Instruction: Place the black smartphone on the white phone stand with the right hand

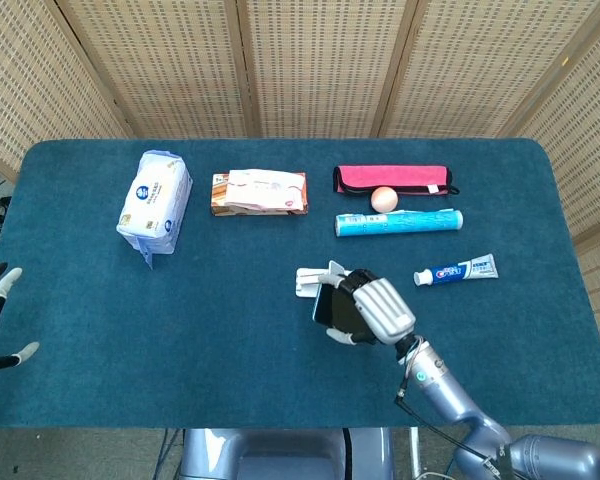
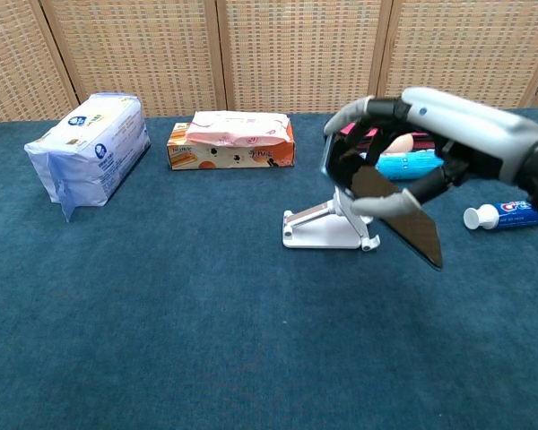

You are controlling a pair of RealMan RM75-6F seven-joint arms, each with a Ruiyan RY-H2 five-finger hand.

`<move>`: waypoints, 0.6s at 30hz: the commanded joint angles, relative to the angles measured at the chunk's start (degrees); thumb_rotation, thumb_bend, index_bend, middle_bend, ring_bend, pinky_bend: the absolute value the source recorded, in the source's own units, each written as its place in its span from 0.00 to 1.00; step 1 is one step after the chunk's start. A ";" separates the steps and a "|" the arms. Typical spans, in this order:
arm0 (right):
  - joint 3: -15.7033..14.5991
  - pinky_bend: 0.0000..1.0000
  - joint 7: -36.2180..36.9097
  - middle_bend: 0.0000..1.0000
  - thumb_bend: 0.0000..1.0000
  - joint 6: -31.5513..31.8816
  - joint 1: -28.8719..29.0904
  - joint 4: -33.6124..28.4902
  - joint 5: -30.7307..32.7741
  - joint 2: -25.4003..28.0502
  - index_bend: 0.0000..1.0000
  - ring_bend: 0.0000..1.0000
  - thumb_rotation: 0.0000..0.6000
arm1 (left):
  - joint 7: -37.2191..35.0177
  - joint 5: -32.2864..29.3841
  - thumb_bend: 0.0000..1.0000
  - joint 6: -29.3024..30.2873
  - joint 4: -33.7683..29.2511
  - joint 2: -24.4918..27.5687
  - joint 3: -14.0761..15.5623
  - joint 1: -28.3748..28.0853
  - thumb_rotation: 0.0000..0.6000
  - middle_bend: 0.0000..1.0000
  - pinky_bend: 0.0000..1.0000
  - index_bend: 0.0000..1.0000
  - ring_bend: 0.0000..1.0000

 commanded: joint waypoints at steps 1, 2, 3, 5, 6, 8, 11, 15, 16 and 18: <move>5.22 0.25 15.50 0.54 0.51 2.51 1.16 8.04 -2.11 0.85 0.39 0.46 1.00 | 0.57 -1.07 0.00 -0.96 -0.16 -0.09 -0.39 -0.54 1.00 0.00 0.00 0.00 0.00; 5.85 0.25 18.43 0.54 0.51 2.94 1.42 9.89 -2.34 0.49 0.39 0.46 1.00 | 0.79 -1.56 0.00 -1.40 -0.22 -0.11 -0.52 -0.76 1.00 0.00 0.00 0.00 0.00; 6.25 0.25 20.36 0.54 0.51 3.22 1.64 11.38 -2.51 0.11 0.39 0.46 1.00 | 0.99 -1.90 0.00 -1.68 -0.30 -0.14 -0.62 -0.92 1.00 0.00 0.00 0.00 0.00; 6.88 0.25 24.09 0.54 0.51 3.75 2.29 15.08 -3.02 -1.08 0.39 0.46 1.00 | 1.35 -2.49 0.00 -2.26 -0.31 -0.17 -0.76 -1.23 1.00 0.00 0.00 0.00 0.00; 7.02 0.25 25.44 0.54 0.51 3.90 2.61 16.71 -3.26 -1.73 0.39 0.46 1.00 | 1.47 -2.70 0.00 -2.47 -0.27 -0.21 -0.82 -1.34 1.00 0.00 0.00 0.00 0.00; 7.13 0.25 28.52 0.54 0.51 4.52 3.41 20.69 -4.11 -3.61 0.39 0.46 1.00 | 1.78 -3.24 0.00 -2.91 -0.17 -0.35 -0.92 -1.57 1.00 0.00 0.00 0.00 0.00; 7.02 0.25 31.90 0.54 0.51 5.64 4.56 26.23 -5.40 -6.59 0.39 0.46 1.00 | 2.19 -3.68 0.00 -3.23 -0.29 -0.45 -1.01 -1.79 1.00 0.00 0.00 0.00 0.00; 6.38 0.26 35.60 0.54 0.51 5.86 6.41 32.79 -6.83 -10.49 0.39 0.46 1.00 | 3.01 -4.73 0.00 -3.91 -0.29 -0.70 -1.26 -2.19 1.00 0.00 0.00 0.00 0.00; 6.22 0.26 36.18 0.54 0.51 5.96 6.69 33.98 -7.07 -11.18 0.39 0.46 1.00 | 3.20 -4.97 0.00 -4.04 -0.32 -0.75 -1.33 -2.28 1.00 0.00 0.00 0.00 0.00; 5.66 0.26 37.57 0.54 0.52 6.40 7.45 37.26 -7.88 -13.09 0.40 0.46 1.00 | 3.75 -5.73 0.00 -4.44 -0.43 -0.89 -1.55 -2.55 1.00 0.00 0.00 0.00 0.00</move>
